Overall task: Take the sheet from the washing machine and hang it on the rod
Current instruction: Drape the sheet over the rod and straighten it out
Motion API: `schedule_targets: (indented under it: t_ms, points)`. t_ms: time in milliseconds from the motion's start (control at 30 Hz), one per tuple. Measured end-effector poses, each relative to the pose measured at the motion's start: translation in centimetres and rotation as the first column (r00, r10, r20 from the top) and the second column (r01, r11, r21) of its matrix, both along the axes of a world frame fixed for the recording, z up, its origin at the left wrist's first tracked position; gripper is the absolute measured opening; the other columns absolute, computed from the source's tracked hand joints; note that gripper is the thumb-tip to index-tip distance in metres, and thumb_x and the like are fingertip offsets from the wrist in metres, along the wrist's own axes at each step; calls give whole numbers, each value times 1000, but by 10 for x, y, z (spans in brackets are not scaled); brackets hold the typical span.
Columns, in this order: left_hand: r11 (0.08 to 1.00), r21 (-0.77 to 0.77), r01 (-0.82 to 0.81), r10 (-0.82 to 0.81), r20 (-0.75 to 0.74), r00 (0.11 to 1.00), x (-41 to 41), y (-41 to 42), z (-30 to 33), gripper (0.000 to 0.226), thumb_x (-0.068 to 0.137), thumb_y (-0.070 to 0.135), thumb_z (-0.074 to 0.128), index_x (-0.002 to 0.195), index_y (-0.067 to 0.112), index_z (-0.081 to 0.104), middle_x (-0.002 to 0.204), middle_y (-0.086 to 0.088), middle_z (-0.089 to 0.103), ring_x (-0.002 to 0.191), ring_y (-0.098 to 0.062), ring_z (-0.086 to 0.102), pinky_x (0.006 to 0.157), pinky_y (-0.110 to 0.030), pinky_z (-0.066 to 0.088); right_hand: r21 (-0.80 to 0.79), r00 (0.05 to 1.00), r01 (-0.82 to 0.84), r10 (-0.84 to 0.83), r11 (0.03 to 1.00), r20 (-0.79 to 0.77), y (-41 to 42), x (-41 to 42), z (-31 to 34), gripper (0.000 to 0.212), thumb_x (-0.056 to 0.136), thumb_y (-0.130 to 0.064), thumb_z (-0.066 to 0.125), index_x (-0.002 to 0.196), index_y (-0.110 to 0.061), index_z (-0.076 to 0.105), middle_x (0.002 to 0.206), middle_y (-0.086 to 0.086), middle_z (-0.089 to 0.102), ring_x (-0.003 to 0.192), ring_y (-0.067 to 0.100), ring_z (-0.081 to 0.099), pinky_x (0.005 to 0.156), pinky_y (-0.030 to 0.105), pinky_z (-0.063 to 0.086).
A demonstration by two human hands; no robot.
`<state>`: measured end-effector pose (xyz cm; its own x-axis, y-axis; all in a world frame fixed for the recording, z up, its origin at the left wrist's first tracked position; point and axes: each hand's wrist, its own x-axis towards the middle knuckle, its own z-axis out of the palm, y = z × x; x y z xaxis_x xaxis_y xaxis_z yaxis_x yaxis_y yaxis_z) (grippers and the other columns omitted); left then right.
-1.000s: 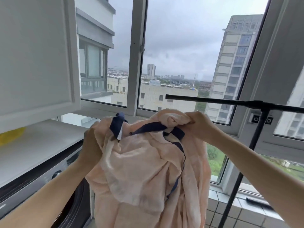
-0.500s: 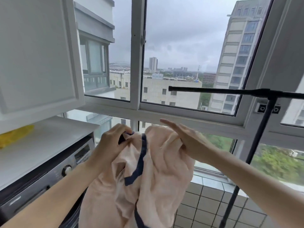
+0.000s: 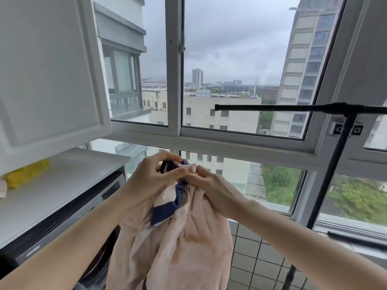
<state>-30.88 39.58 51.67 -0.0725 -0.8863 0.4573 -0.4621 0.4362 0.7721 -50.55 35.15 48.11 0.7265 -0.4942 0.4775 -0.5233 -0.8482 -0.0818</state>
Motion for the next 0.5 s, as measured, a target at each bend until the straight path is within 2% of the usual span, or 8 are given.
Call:
schedule_targets:
  t_ms: [33, 100, 200, 300, 367, 433, 500]
  points:
    - [999, 41, 35, -36, 16, 999, 0, 2, 0, 49, 59, 48, 83, 103, 32, 67, 98, 8, 72, 91, -9, 69, 80, -27, 56, 32, 999, -1, -1, 1000, 42, 0, -1, -1, 38, 94, -36, 54, 131, -36, 48, 123, -4, 47, 94, 21, 61, 78, 35, 53]
    - [998, 48, 47, -51, 88, 995, 0, 1, -4, 58, 53, 35, 91, 105, 34, 65, 102, 9, 71, 96, -7, 68, 86, -29, 55, 105, 992, -3, -10, 995, 122, 0, -4, -1, 33, 93, -30, 54, 126, -34, 53, 118, -3, 49, 96, 19, 58, 81, 36, 51]
    - [999, 33, 39, -40, 30, 999, -2, -1, -11, 47, 59, 10, 90, 93, 33, 68, 98, 9, 73, 92, -8, 69, 86, -34, 56, 111, 987, -24, 6, 994, 158, 4, -7, -1, 31, 94, -30, 51, 124, -37, 55, 114, -2, 50, 98, 18, 56, 84, 34, 49]
    - [996, -38, -84, 86, 67, 994, 0, -6, -15, 37, 64, 3, 85, 79, 33, 69, 83, 7, 73, 83, -11, 70, 81, -35, 57, 145, 982, -14, -14, 989, 191, 7, -14, 4, 36, 98, -25, 49, 129, -43, 48, 107, -3, 48, 94, 18, 54, 83, 34, 48]
    - [980, -103, -171, 180, 89, 980, 3, -11, -17, 35, 67, 1, 82, 72, 32, 67, 81, 7, 70, 80, -10, 68, 77, -28, 56, 70, 980, 48, -61, 996, 191, 5, -25, 11, 48, 97, -20, 50, 137, -46, 37, 106, -3, 49, 90, 18, 54, 81, 33, 49]
    - [954, -157, -254, 270, 89, 959, 7, -14, -19, 36, 68, -2, 81, 67, 31, 64, 79, 11, 66, 74, -2, 62, 68, -9, 46, -11, 981, 109, -106, 994, 165, 1, -36, 20, 63, 93, -9, 52, 141, -44, 32, 101, -2, 47, 81, 20, 54, 75, 34, 50]
    - [923, -234, -304, 339, 125, 932, 9, -17, -20, 35, 67, -5, 79, 65, 27, 64, 77, 12, 63, 74, 1, 58, 64, -2, 37, -88, 987, 138, -129, 987, 98, -3, -45, 28, 59, 90, -6, 57, 135, -42, 43, 97, -3, 43, 72, 20, 53, 65, 32, 51]
